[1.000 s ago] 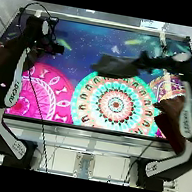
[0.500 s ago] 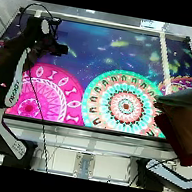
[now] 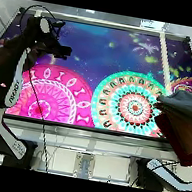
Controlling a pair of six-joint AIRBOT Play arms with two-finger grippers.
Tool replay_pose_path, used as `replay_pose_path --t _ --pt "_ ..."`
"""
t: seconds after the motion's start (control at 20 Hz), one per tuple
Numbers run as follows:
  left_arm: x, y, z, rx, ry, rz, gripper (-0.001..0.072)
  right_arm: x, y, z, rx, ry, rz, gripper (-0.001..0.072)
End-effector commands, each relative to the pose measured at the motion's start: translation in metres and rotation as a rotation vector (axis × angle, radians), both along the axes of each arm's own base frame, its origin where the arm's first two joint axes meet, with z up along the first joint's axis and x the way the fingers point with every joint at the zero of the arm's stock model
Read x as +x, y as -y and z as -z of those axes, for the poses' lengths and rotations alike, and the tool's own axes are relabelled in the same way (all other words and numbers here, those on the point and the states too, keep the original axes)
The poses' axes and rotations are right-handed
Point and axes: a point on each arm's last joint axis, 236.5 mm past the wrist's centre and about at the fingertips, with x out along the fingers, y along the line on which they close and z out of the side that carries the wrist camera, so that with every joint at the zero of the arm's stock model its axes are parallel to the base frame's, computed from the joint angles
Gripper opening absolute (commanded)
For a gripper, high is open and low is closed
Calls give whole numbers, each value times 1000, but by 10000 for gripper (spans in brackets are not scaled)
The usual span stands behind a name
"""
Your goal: Fold the shirts.
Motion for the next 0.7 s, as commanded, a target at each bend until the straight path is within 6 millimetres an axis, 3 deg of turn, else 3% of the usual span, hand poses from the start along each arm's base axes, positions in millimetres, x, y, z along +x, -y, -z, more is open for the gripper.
replay_pose_path --t 0.0,0.1,0.15,0.2,0.25,0.4,0.5,0.65 --pt "-4 6 -1 -23 -16 12 10 -46 34 -2 -139 -188 47 22" --pt "-5 11 -2 -44 -19 15 10 -51 34 8 -126 -238 2 28" --pt "-6 14 -3 -59 -21 18 10 -49 31 13 -111 -239 -14 107" --pt "-6 17 -4 -70 -22 20 10 -40 28 14 -97 -207 -32 391" --pt "-7 18 -4 -73 -24 20 10 -31 23 15 -80 -171 -55 567" --pt "-10 17 -3 -71 -35 24 10 2 15 -3 -87 -12 -71 562" --pt "-8 18 -4 -74 -29 21 9 50 -5 -21 -24 213 -70 561" --pt "-6 32 -9 -140 -22 19 10 159 -124 -84 287 748 -458 542"
